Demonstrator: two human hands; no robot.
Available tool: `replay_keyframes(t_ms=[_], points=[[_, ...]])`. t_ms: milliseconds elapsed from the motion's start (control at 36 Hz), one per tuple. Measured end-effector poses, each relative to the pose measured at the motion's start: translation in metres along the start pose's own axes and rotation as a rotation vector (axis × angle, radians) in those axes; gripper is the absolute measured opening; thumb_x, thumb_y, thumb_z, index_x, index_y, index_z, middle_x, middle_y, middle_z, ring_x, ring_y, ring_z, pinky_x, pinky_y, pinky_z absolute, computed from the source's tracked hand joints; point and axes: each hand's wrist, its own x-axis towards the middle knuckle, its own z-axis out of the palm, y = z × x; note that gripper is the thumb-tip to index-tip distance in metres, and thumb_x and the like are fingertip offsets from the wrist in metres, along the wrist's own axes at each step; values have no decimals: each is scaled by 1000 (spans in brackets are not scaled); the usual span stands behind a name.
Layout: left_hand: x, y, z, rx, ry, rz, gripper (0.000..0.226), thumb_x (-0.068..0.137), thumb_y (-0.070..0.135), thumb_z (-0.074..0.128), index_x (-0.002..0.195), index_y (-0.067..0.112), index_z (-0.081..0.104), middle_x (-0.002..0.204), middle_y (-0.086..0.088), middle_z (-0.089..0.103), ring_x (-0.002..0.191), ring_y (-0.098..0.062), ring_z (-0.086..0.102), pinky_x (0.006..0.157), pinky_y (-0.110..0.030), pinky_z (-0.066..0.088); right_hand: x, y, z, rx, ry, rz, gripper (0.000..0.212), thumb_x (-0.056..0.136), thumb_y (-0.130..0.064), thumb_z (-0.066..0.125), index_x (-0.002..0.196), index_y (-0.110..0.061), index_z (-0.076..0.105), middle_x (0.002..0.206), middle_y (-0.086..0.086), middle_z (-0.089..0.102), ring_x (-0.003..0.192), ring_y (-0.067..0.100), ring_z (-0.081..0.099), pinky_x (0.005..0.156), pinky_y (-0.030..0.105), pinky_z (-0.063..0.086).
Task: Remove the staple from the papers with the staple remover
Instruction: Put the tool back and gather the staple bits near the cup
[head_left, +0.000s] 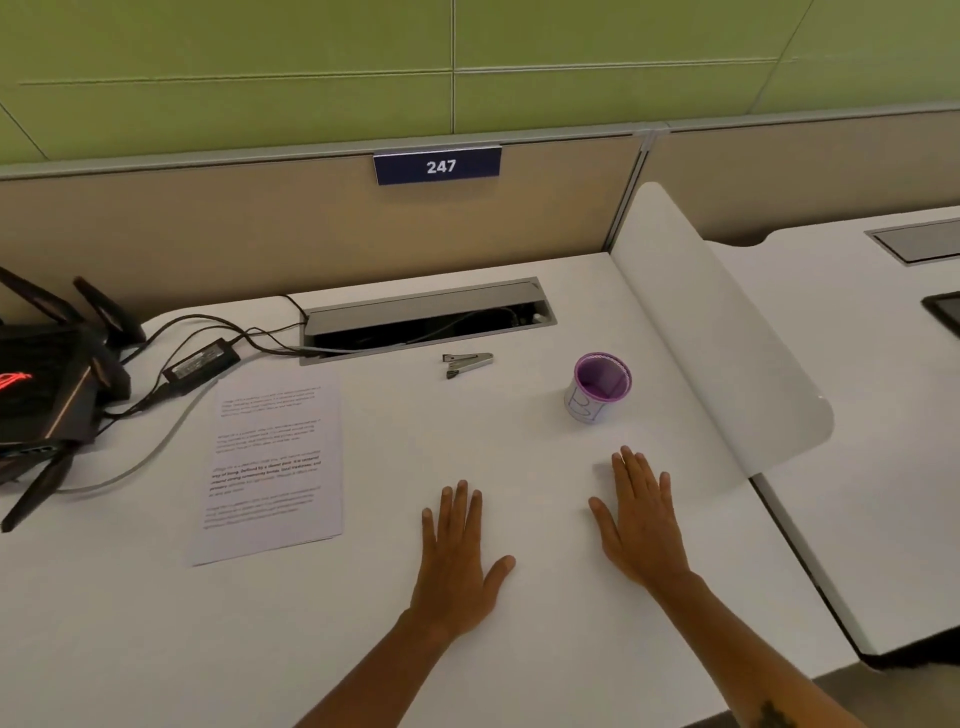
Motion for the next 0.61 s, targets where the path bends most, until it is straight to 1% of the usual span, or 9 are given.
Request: replay_keyframes(t_ms=[56,83,139,194,278,389,528,611], points=[[0,-2,10,1,27,-8,95,102,74,20,170,16,-10,175,-4,-32,165,-26,-26,135,-52,-10,-3,12,-1,-22,6,37,80,104,-57,32,165,-6,24,175,11,20,163,30,15,131,59,14],[0,-3,13,11,56,-5,94,103,73,22,171,15,-7,178,-5,-26,166,-27,-21,135,-52,-7,-4,17,-2,-34,8,54,83,103,-59,30,165,-5,24,175,12,20,163,31,16,130,60,15],[-1,-5,19,24,113,11,90,106,70,27,172,14,2,181,-9,-11,168,-28,-11,136,-54,1,-5,24,-1,-64,-5,84,87,101,-64,28,165,-4,24,176,13,17,163,33,15,129,62,16],[-1,-5,23,43,157,15,87,108,67,30,172,13,7,182,-11,-3,169,-30,-4,135,-57,10,-5,28,1,-90,-36,95,90,100,-66,26,166,-6,20,177,12,12,163,34,13,128,64,15],[1,-3,25,67,197,7,86,108,66,30,172,14,7,182,-11,-1,169,-30,-1,135,-59,13,-5,30,7,-135,-67,88,91,100,-69,27,168,-9,12,178,8,7,164,34,9,127,67,12],[3,-2,24,84,204,0,83,108,64,28,172,16,8,182,-11,0,169,-30,0,134,-61,14,0,26,15,-161,-61,83,91,100,-71,30,168,-12,14,178,8,8,163,35,10,126,70,12],[3,-2,23,106,211,-5,81,108,64,23,172,17,8,182,-10,0,169,-30,0,134,-61,13,9,12,24,-135,-54,71,91,101,-72,30,168,-14,13,178,7,5,164,35,9,125,71,12],[4,-3,24,108,211,-8,79,108,62,22,172,17,9,182,-11,2,169,-30,1,134,-61,14,10,8,26,-115,-50,97,89,101,-71,28,169,-16,9,178,6,1,164,35,6,126,71,11]])
